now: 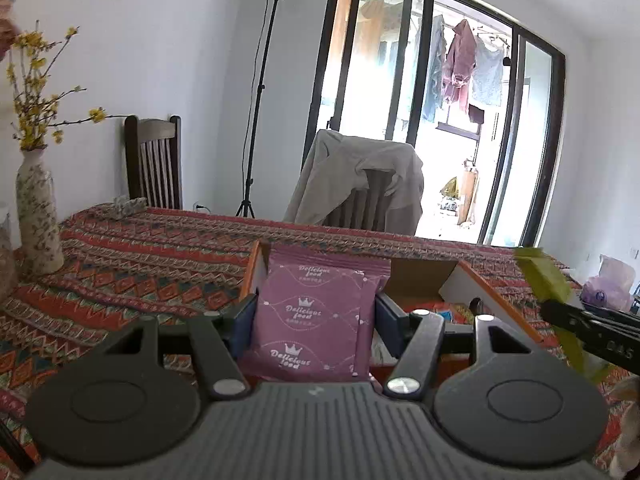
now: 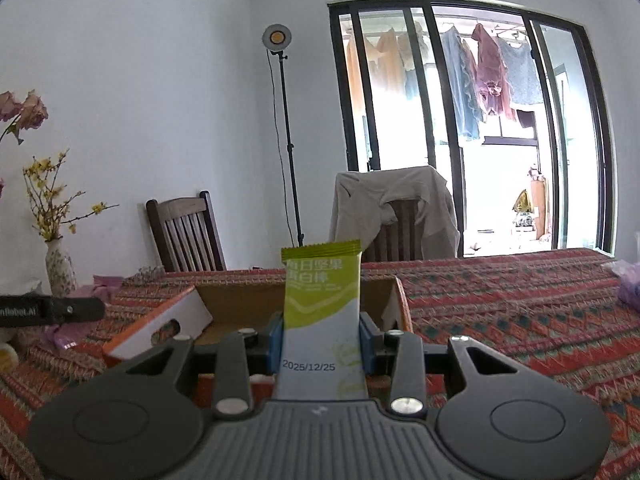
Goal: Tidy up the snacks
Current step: 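Carry both held packets over the orange box and open both grippers, then move both grippers back to the pile, right toward a green bar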
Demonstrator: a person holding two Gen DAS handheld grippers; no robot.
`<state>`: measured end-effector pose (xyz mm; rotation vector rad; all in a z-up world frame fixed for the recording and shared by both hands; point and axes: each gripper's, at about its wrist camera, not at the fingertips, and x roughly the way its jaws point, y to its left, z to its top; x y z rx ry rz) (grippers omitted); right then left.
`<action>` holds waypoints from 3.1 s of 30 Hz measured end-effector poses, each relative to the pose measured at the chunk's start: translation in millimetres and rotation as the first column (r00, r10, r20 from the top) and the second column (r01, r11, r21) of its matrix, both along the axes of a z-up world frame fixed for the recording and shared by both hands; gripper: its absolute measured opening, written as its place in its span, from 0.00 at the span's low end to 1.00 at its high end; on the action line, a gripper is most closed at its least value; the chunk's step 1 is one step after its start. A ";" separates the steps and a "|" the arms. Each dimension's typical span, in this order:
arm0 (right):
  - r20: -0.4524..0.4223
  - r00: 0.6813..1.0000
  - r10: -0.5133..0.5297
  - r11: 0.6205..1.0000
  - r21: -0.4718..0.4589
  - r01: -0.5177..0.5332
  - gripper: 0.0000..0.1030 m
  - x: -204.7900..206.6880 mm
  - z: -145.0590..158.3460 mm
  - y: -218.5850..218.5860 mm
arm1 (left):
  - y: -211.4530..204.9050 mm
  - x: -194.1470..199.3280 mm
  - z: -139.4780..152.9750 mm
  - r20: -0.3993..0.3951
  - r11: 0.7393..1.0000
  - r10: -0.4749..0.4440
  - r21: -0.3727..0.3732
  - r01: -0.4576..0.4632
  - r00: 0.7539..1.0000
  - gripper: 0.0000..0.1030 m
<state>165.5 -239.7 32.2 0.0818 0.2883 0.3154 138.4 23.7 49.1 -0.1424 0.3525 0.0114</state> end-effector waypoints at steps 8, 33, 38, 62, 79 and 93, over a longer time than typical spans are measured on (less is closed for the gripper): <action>-0.019 1.000 0.010 1.000 0.004 -0.010 0.35 47.2 14.1 29.5 | -12.9 40.2 8.9 0.007 1.000 -0.008 -0.011 0.008 1.000 0.61; -0.134 0.991 0.023 1.000 -0.009 -0.025 0.37 106.8 -30.7 56.8 | -8.3 102.4 -38.4 -0.044 1.000 -0.012 -0.008 0.012 0.999 0.62; -0.119 0.993 0.005 1.000 0.018 -0.003 0.76 104.1 -30.2 52.0 | -8.3 89.8 -35.6 0.009 1.000 0.022 -0.008 -0.022 1.000 0.98; -0.143 0.989 -0.040 0.999 0.001 0.041 1.00 97.8 -16.1 44.7 | -2.4 66.6 -6.9 0.006 0.994 0.061 -0.094 -0.061 0.998 1.00; -0.153 0.986 -0.071 0.997 -0.041 0.066 1.00 36.8 2.8 27.9 | -5.2 7.6 10.7 0.009 0.996 0.049 -0.071 -0.049 0.999 1.00; -0.204 0.978 -0.048 0.998 -0.057 0.037 1.00 -15.7 -11.3 21.5 | 0.1 -42.5 -3.7 -0.034 0.997 0.055 -0.046 -0.057 0.998 1.00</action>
